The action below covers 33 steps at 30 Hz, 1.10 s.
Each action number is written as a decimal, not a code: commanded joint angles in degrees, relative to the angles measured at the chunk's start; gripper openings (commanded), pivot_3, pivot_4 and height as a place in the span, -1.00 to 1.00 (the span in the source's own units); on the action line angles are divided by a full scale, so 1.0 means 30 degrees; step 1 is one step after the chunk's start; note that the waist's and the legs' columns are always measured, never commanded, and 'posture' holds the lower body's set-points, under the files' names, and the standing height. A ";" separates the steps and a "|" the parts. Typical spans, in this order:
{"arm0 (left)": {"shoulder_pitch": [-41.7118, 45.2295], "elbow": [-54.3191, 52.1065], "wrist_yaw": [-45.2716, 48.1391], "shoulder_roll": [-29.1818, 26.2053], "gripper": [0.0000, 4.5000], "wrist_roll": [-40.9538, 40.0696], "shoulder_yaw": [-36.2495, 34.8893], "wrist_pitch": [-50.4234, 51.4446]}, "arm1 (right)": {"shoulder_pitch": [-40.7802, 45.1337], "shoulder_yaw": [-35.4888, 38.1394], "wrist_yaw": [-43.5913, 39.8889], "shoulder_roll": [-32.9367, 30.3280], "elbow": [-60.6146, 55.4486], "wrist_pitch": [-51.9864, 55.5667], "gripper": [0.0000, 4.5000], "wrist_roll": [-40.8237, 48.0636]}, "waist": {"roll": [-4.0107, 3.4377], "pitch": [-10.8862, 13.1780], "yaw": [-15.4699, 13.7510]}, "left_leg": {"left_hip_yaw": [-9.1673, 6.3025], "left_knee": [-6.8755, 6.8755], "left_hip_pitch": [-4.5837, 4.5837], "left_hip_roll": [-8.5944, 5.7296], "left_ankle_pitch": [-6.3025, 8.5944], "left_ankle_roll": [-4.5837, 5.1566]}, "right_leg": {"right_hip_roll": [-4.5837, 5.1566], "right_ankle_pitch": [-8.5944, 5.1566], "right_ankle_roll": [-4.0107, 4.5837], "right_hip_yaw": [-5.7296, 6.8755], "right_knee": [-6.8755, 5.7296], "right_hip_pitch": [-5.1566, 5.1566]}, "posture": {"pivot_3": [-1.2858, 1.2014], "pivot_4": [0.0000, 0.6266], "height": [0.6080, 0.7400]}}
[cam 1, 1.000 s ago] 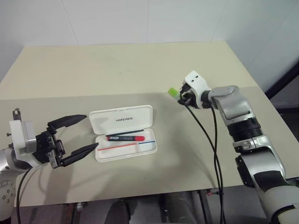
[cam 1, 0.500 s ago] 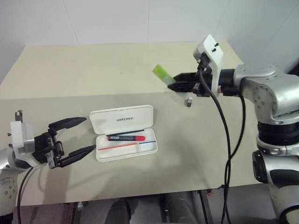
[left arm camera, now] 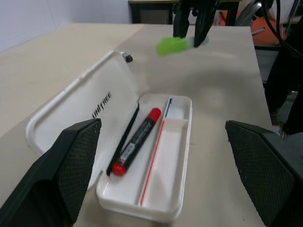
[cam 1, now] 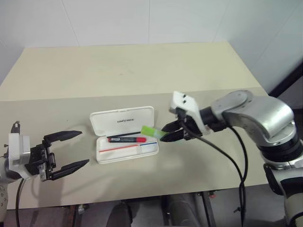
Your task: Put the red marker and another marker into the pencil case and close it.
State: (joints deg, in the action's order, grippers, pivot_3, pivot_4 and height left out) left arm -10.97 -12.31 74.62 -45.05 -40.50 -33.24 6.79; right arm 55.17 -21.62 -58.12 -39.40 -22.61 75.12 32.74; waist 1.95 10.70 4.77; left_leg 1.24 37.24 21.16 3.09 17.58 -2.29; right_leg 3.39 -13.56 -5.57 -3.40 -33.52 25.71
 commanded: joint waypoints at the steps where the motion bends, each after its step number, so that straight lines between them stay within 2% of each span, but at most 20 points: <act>1: -0.0840 -0.0641 -0.0016 0.0066 1.00 -0.0158 -0.0848 -0.0258 | 0.0777 -0.0988 0.0516 0.1001 -0.0422 -0.0143 -0.51 0.0009 | 0.0000 0.0000 0.0018 | 0.0003 -0.0005 -0.0002 0.0001 0.0001 -0.0001 | 0.0001 0.0002 -0.0004 0.0000 -0.0001 0.0000 | 0.03 -0.52 1.00; 10: -0.2356 -0.1423 -0.0007 0.0377 1.00 -0.0457 -0.1711 -0.0396 | 0.2198 -0.4016 0.1239 0.3772 0.0922 -0.1788 -0.51 -0.1342 | 0.0010 -0.0006 -0.0002 | -0.0001 -0.0011 0.0008 0.0022 0.0007 -0.0012 | 0.0005 0.0016 -0.0028 0.0045 -0.0009 0.0019 | 0.03 -0.52 1.00; 24: -0.1830 0.0557 0.0742 0.0570 1.00 -0.0103 -0.2005 -0.2088 | 0.2528 -0.6503 0.2469 0.6627 0.0832 -0.5526 -0.51 -0.4590 | 0.0024 -0.0015 0.0006 | -0.0006 -0.0009 0.0003 0.0036 0.0009 -0.0016 | 0.0005 0.0016 -0.0029 0.0088 -0.0046 0.0027 | 0.03 -0.52 1.00; 33: -0.2793 0.1770 0.1776 0.0607 1.00 -0.0517 -0.3420 -0.3210 | 0.2215 -0.7554 0.3290 0.8496 0.2012 -0.6496 -0.51 -0.6168 | 0.0058 -0.0036 0.0047 | -0.0004 -0.0014 -0.0003 0.0096 0.0018 -0.0032 | 0.0003 0.0014 -0.0023 0.0202 -0.0112 0.0067 | 0.03 -0.52 1.00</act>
State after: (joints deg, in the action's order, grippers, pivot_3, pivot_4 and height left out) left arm -18.80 -7.55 79.24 -43.37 -40.64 -41.22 -1.90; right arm 61.91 -44.13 -48.94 -14.70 -16.20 57.12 15.14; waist 2.13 10.60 4.91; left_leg 1.22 37.20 21.15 3.42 17.64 -2.39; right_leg 3.39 -13.53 -5.62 -2.72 -33.86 25.91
